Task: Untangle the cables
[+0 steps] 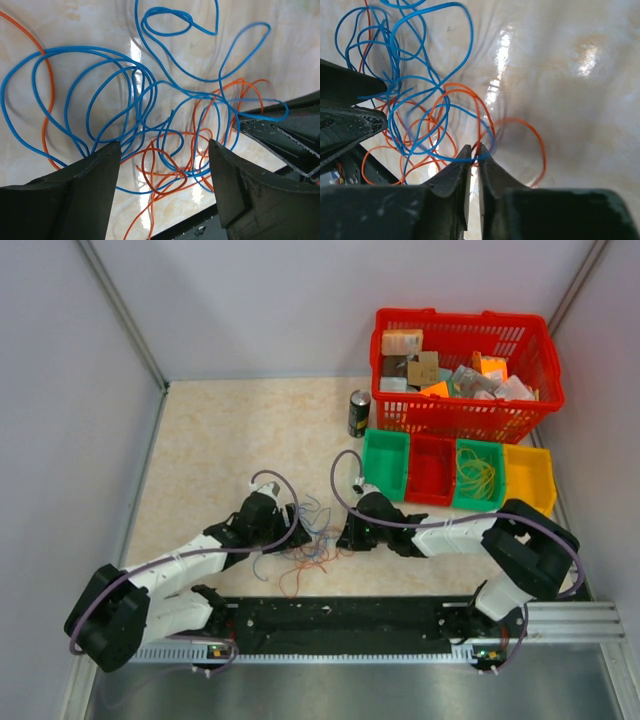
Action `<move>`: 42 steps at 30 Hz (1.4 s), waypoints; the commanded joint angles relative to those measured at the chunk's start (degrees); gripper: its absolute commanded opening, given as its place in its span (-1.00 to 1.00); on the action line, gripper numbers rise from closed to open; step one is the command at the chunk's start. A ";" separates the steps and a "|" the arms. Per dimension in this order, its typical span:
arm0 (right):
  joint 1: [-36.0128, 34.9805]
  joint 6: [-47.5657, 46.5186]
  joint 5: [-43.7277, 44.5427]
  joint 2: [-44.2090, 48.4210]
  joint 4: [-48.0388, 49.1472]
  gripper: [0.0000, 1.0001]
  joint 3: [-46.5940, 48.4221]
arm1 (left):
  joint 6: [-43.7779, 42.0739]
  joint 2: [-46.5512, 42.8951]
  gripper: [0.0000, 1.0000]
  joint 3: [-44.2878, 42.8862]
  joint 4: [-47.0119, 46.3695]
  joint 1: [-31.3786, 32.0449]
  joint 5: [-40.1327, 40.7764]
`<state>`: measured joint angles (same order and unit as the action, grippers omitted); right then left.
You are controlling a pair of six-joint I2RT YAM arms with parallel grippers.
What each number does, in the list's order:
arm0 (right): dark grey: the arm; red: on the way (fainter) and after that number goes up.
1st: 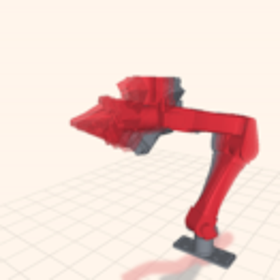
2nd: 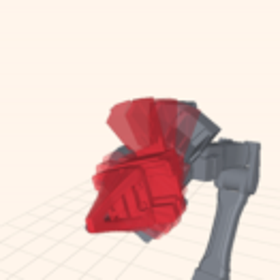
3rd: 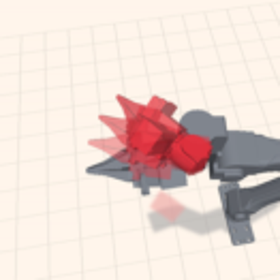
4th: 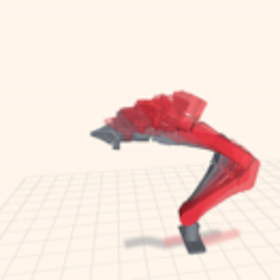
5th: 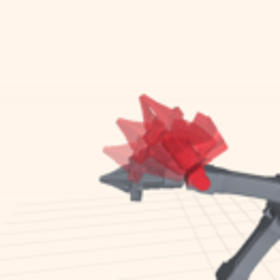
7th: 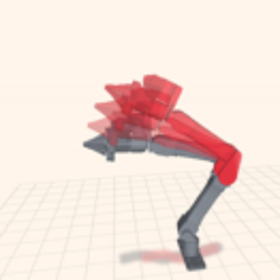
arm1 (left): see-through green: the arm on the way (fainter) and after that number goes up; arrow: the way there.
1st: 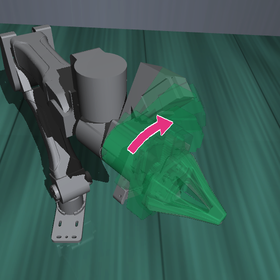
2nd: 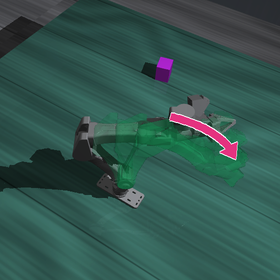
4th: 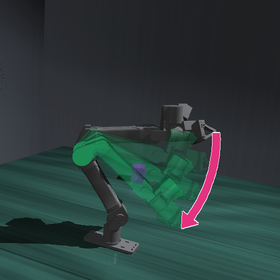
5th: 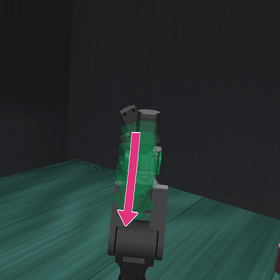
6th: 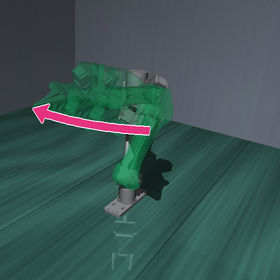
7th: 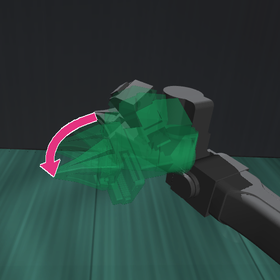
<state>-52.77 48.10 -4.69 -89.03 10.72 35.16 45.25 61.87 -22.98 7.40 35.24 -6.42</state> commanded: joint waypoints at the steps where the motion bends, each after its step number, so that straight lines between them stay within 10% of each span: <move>1: -1.10 -0.98 3.37 1.05 0.10 -1.00 1.49 | 1.15 3.60 0.46 -4.69 1.47 0.00 4.12; 8: -1.02 -8.45 -4.70 17.38 -7.55 -1.00 1.84 | 6.33 9.41 0.07 -6.46 6.23 -0.09 13.00; 12: -1.02 -13.19 -9.89 30.91 -17.20 -1.00 7.10 | 5.90 11.34 -0.61 -6.81 6.40 -0.09 13.35; 17: -1.10 -20.22 -3.16 44.01 -31.70 -1.00 17.55 | 6.95 8.99 -1.00 -6.81 8.68 -0.18 16.34; 31: -1.10 -32.36 59.58 63.26 -46.93 -1.00 30.23 | 5.81 -18.08 -1.00 -6.19 23.35 -0.70 37.16; 42: -1.02 -40.45 67.89 79.89 -46.58 -1.00 30.05 | -2.00 -34.96 -1.00 -17.70 29.87 -0.97 53.25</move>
<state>-53.25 12.21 59.31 -11.03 -35.57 63.92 49.06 31.92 -34.17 37.30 34.57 38.04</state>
